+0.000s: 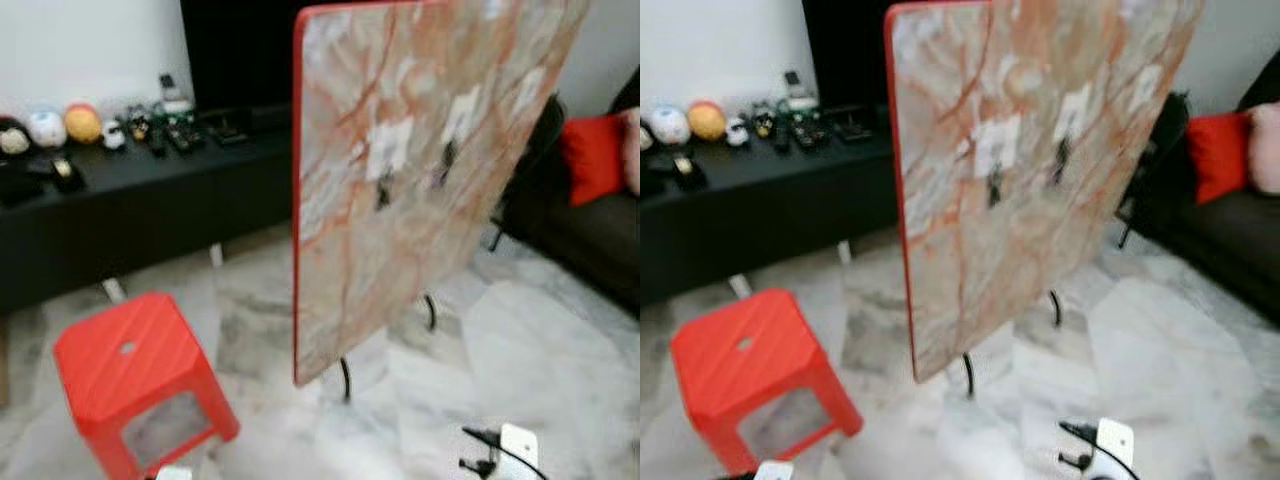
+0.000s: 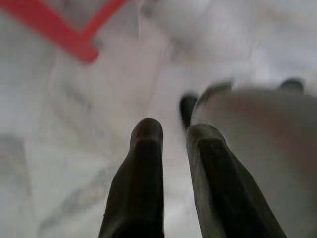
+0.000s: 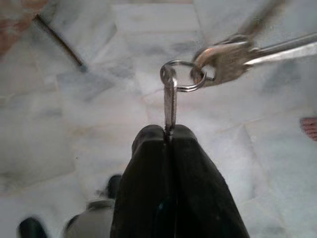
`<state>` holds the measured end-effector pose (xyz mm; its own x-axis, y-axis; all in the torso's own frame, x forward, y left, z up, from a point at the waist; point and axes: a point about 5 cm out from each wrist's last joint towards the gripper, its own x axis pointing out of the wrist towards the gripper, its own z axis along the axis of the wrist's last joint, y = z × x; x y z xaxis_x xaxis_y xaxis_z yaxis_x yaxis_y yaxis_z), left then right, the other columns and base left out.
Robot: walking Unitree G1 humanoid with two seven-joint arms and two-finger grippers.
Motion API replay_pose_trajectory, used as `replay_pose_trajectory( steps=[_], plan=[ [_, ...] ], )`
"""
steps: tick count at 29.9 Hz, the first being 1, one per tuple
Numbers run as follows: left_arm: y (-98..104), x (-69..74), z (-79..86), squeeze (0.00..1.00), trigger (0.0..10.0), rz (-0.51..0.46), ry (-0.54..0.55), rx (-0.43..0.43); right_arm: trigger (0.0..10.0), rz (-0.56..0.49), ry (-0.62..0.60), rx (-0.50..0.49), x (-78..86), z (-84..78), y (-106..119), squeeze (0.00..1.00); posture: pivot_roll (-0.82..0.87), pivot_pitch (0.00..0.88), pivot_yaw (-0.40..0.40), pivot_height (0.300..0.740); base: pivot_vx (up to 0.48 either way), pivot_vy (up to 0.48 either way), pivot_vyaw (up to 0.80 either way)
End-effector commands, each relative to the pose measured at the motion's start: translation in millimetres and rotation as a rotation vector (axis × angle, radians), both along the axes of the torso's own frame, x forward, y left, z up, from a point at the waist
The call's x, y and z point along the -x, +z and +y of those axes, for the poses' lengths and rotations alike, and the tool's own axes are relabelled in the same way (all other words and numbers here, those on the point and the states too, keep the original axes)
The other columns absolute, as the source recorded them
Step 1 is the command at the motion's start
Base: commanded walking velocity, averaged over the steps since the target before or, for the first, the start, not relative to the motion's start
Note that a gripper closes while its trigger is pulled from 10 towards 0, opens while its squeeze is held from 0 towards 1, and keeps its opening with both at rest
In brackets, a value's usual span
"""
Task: Hang keys on a hook
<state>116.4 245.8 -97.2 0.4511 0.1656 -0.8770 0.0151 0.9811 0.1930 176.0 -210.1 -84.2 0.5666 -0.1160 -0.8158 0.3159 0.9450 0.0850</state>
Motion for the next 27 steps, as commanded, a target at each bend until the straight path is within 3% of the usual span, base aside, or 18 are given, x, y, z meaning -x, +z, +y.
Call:
replay_pose_trajectory(
  steps=[1,4,15,27],
  plan=[
    [-2.3,5.2,-1.7,0.0,10.0,0.026,0.004,0.003,10.0,-0.01,-0.001,0.007,-1.7,-3.7,1.6,0.0,0.07,0.0,-0.057,0.73,0.247,-0.27,0.0],
    [-2.3,5.3,-1.1,0.0,10.0,0.027,0.01,0.003,10.0,-0.008,0.024,0.019,-2.7,-3.5,2.0,0.0,0.07,0.0,-0.056,0.73,0.261,-0.264,0.0],
    [-2.1,5.1,-0.3,0.0,10.0,0.029,0.016,0.007,10.0,-0.022,0.043,0.017,-5.3,-2.4,3.3,0.0,0.08,0.0,-0.055,0.73,0.348,0.0,0.8],
    [-1.7,3.7,-0.3,0.0,10.0,0.026,0.018,0.01,10.0,-0.02,0.024,0.012,-5.7,-2.2,3.3,0.0,0.07,0.0,-0.055,0.73,0.37,0.0,0.0]
  ],
)
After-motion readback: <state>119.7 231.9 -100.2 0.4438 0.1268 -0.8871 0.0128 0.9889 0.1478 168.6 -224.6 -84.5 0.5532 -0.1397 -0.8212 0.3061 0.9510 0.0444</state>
